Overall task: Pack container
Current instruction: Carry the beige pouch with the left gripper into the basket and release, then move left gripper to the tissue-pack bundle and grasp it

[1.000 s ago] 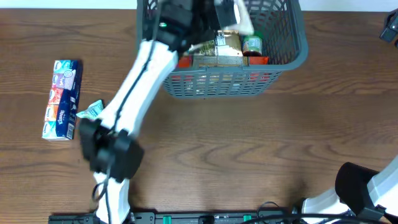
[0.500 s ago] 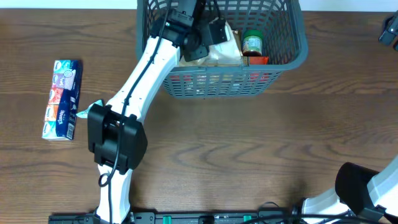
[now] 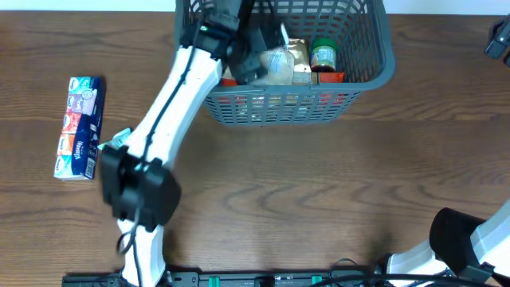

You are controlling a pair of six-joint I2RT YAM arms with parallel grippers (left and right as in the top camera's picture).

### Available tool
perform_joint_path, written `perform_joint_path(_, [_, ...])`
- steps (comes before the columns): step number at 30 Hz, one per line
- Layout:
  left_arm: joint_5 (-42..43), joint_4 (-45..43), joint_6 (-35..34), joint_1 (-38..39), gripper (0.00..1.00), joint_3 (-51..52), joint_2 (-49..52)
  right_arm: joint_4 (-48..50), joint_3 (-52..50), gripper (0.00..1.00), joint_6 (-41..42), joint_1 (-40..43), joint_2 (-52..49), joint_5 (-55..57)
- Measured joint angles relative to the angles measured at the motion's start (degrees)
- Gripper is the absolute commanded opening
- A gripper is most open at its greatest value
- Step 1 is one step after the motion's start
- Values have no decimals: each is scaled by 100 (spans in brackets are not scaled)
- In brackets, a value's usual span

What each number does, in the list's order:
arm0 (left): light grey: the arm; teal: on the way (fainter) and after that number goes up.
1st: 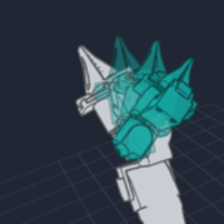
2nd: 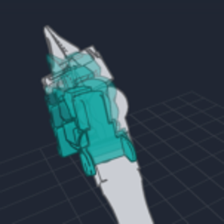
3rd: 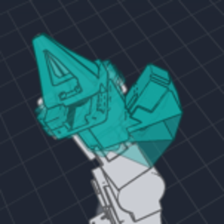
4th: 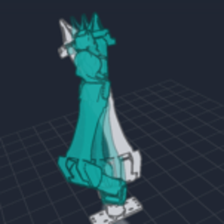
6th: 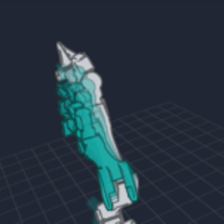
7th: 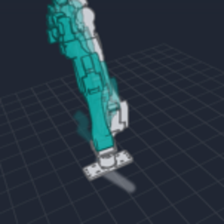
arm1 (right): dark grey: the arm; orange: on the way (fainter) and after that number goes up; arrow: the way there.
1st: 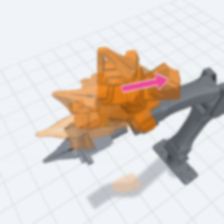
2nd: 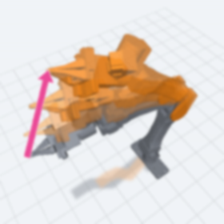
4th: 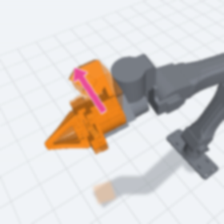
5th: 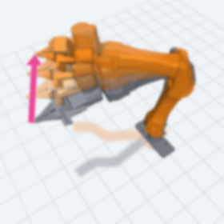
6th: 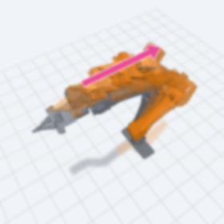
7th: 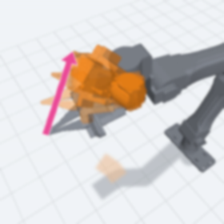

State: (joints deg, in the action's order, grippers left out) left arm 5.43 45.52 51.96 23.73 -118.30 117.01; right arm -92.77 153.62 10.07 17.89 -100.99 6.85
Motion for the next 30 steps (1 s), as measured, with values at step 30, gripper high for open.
perform_joint_path(30, [-857, 2603, -3501, -4688, 99, 350, -1556, -2, 0, 99, -63, 0, 0, -57])
